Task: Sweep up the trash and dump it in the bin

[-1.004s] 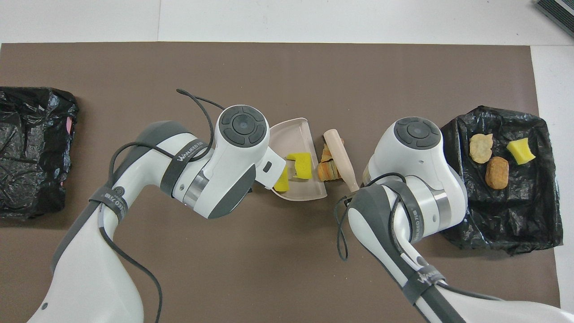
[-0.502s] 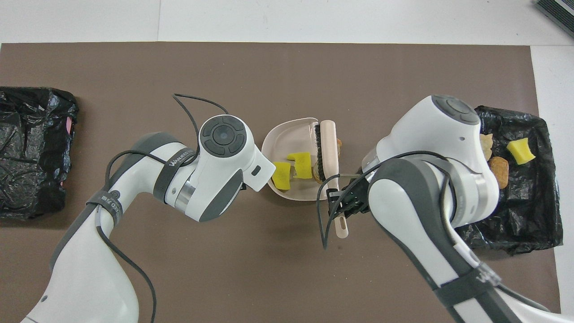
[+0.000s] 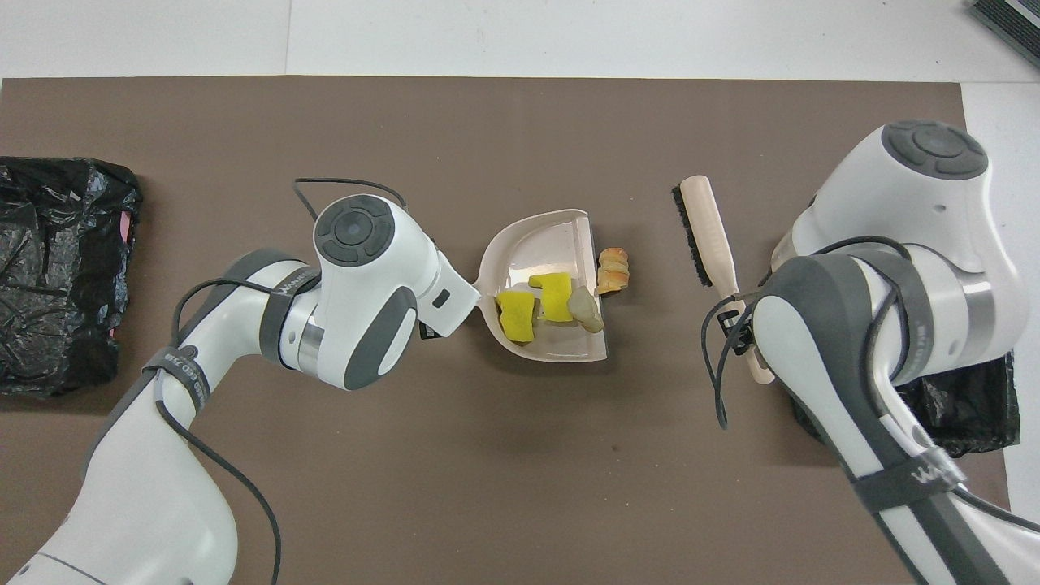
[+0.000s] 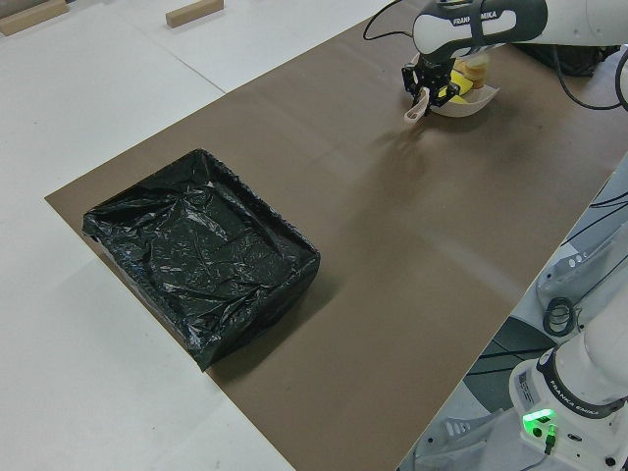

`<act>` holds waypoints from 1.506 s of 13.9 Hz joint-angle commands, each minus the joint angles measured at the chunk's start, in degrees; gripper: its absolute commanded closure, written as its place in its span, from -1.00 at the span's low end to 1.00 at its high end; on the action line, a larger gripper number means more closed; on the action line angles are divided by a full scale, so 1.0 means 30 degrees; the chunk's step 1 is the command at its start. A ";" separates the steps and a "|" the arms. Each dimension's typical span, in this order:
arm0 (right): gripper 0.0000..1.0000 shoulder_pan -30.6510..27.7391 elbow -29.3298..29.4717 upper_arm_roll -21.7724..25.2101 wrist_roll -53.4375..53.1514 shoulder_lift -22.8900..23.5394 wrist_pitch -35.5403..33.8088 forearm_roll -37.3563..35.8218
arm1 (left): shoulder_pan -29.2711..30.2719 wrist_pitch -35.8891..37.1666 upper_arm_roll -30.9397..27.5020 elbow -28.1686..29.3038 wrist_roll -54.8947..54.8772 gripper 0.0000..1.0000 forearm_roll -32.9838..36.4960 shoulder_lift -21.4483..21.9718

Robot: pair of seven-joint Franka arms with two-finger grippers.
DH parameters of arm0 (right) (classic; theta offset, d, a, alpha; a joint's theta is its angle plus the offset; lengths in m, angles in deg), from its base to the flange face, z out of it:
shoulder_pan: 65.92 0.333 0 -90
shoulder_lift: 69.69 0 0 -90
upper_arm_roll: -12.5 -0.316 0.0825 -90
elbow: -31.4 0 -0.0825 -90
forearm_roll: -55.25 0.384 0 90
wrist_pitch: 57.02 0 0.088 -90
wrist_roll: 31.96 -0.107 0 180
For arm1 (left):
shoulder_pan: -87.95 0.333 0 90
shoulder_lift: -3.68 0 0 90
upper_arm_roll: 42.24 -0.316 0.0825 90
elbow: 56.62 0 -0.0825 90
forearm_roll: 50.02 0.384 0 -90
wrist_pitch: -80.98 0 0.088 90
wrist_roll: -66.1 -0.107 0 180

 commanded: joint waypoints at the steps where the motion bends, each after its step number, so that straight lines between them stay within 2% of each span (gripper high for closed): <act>1: 1.00 0.0076 -0.0877 -0.0200 0.1230 0.0529 0.1420 -0.0503 | 0.1398 -0.0516 0.0213 0.0438 -0.2890 1.00 -0.2173 0.0034; 3: 1.00 0.0136 -0.1580 -0.0200 0.1700 0.0677 0.2444 -0.0474 | 0.1897 -0.0428 0.0213 0.0409 -0.3687 1.00 -0.2852 0.0122; 6: 1.00 0.0224 -0.2343 -0.0200 0.1731 0.0911 0.3443 -0.0328 | 0.2251 0.0593 0.0009 -0.0029 -0.3543 1.00 -0.2563 0.0473; 10: 1.00 0.0340 -0.2929 -0.0200 0.1585 0.0969 0.3767 0.0780 | 0.2224 0.1036 -0.0167 -0.0614 -0.2437 1.00 0.0826 0.0415; 12: 1.00 0.0515 -0.3223 -0.0229 0.1614 0.1058 0.3857 0.1894 | 0.2077 0.1941 -0.0168 -0.1083 0.0250 1.00 0.3635 0.0386; 14: 1.00 0.0865 -0.3574 -0.0258 0.1439 0.1029 0.3827 0.2569 | 0.0997 0.2704 -0.0138 -0.1173 0.2685 1.00 0.5810 0.0473; 18: 1.00 0.2738 -0.3957 -0.0258 -0.0868 0.0912 0.3798 0.4120 | -0.0149 0.4666 -0.0168 -0.1086 0.3899 1.00 0.6755 0.0795; 21: 1.00 0.4204 -0.3928 -0.0258 -0.3095 0.0766 0.3856 0.6901 | -0.0677 0.4729 -0.0109 -0.0356 0.4481 1.00 0.6756 0.1350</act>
